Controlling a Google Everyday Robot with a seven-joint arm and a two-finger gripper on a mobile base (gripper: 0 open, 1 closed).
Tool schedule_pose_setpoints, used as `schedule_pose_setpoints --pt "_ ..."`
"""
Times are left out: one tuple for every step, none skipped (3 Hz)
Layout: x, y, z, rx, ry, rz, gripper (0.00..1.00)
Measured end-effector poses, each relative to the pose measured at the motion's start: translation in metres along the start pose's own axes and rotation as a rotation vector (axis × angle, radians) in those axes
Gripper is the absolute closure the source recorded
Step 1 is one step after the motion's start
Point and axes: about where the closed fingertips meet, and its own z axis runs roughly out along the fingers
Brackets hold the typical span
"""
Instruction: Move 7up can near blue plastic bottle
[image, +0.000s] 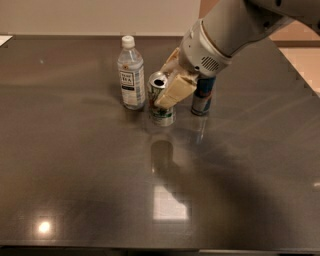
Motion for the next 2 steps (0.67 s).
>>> schedule_pose_setpoints --pt "-0.001 -0.022 0.012 0.012 0.002 0.024 1.0" --pt "-0.001 -0.034 0.029 -0.002 0.002 0.038 0.81"
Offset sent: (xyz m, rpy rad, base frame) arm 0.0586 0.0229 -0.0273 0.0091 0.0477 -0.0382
